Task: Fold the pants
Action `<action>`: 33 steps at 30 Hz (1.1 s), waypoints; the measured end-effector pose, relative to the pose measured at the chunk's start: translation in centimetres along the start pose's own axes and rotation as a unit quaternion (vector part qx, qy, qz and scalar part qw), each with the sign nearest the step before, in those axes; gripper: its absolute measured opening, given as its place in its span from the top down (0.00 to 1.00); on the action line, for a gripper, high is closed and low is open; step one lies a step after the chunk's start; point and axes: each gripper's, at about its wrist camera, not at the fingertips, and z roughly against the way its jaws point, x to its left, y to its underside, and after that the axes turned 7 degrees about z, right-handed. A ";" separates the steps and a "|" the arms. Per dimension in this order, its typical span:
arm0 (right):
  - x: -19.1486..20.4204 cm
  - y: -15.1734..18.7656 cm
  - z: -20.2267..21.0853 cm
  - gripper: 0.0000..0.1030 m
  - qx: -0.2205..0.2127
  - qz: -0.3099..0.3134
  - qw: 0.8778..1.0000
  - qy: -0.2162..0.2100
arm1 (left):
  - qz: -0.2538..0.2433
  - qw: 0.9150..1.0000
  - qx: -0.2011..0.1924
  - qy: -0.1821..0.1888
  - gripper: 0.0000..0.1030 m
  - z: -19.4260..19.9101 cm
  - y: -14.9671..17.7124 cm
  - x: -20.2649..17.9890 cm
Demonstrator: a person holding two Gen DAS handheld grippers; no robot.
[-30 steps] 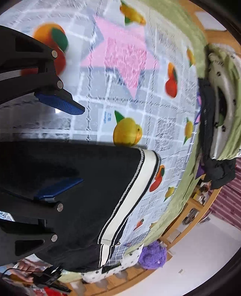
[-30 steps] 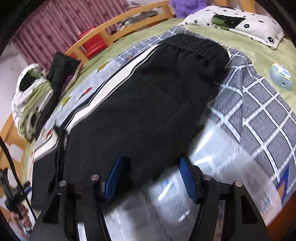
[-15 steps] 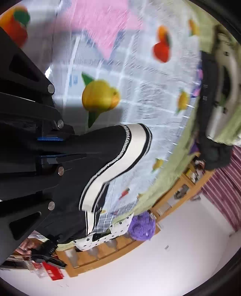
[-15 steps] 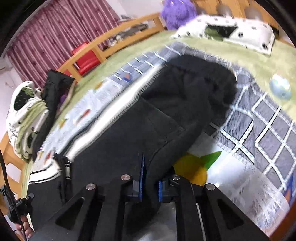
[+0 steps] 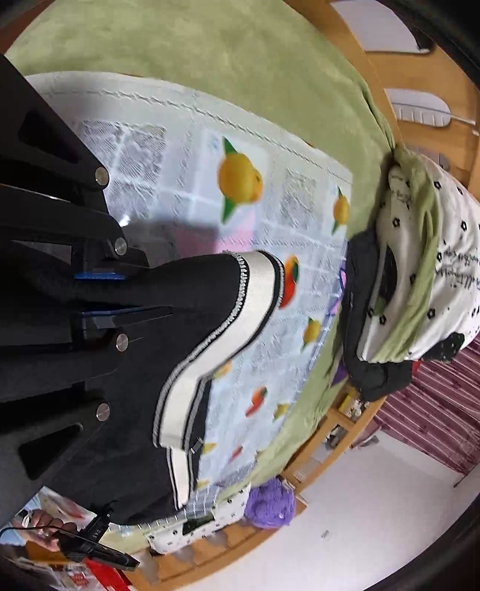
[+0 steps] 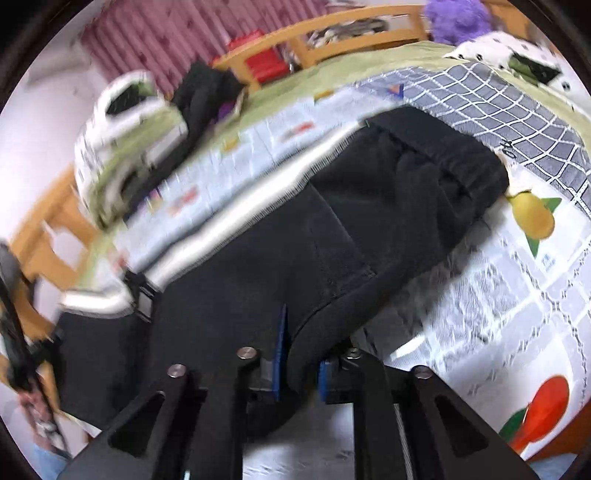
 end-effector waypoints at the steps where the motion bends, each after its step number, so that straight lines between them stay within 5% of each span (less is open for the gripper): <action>1: 0.2 0.7 -0.3 0.70 0.012 0.019 1.000 0.021 | -0.001 1.000 -0.003 -0.007 0.87 -0.2 0.4 0.1; 2: 0.2 1.3 -0.4 0.61 0.022 0.037 0.998 0.041 | -0.001 1.000 -0.004 -0.020 0.81 -0.4 0.5 0.1; 6: -1.2 2.9 1.6 0.58 0.013 0.060 0.995 0.072 | -0.003 0.996 -0.025 -0.085 0.62 0.6 1.2 1.1; 9: -3.1 2.3 3.6 0.58 -0.014 0.027 0.997 0.067 | 0.029 0.997 -0.028 -0.073 0.44 2.1 2.0 2.8; 14: -3.1 0.8 4.3 0.58 -0.051 -0.015 0.998 0.029 | 0.072 0.997 -0.007 -0.033 0.44 4.8 6.0 5.4; 21: 2.0 0.7 3.3 0.55 -0.051 0.060 0.994 0.074 | 0.154 0.987 0.017 0.034 0.38 4.8 11.7 8.2; 30: 8.8 1.9 4.2 0.56 -0.059 0.172 0.980 0.078 | 0.166 0.984 0.018 0.058 0.39 3.1 12.1 6.2; 31: 9.4 2.3 4.1 0.56 -0.061 0.179 0.979 0.071 | 0.168 0.984 0.012 0.056 0.40 3.1 12.1 6.2; 33: 10.2 3.0 3.5 0.56 -0.043 0.191 0.979 0.049 | 0.178 0.984 -0.004 0.030 0.63 3.3 11.9 6.3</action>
